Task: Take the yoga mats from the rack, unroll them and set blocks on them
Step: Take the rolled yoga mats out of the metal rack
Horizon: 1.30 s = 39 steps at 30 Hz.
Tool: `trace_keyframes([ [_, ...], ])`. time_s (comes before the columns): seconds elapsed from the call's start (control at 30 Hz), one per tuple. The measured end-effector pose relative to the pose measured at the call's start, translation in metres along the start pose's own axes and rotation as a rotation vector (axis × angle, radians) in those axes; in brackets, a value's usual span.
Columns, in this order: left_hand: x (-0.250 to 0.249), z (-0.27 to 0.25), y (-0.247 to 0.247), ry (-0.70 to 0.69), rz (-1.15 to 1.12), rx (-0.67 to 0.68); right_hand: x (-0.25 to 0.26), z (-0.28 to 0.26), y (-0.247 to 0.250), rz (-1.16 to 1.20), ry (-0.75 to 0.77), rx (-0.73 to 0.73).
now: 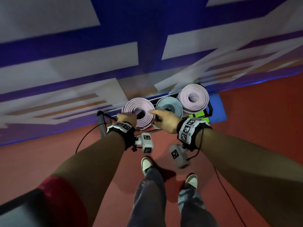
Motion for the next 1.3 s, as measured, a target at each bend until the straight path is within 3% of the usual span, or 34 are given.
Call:
trace_keyframes([
  [0.17, 0.015, 0.038, 0.005, 0.015, -0.028, -0.071, 0.032, -0.029, 0.016, -0.056, 0.029, -0.016],
  [0.27, -0.011, -0.058, 0.051, -0.004, -0.169, 0.011, 0.059, -0.05, 0.026, -0.13, 0.119, -0.045],
  [0.33, -0.022, -0.095, 0.07, -0.032, -0.191, 0.024, 0.071, -0.061, 0.033, -0.157, 0.136, -0.064],
  [0.93, -0.032, -0.274, 0.184, -0.245, -0.297, -0.009, 0.196, -0.181, 0.065, -0.474, 0.386, -0.066],
  [1.3, -0.012, -0.409, 0.203, -0.399, -0.364, -0.199, 0.22, -0.301, 0.077, -0.632, 0.585, -0.132],
])
Point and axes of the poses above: each hand's wrist, its own z-axis towards the middle knuckle, its own y-axis out of the back of the hand, x = y × z, the point moved 6 cm from there along z, towards the middle knuckle, and after that the axes turned 13 degrees about z, right-handed, at the moved point
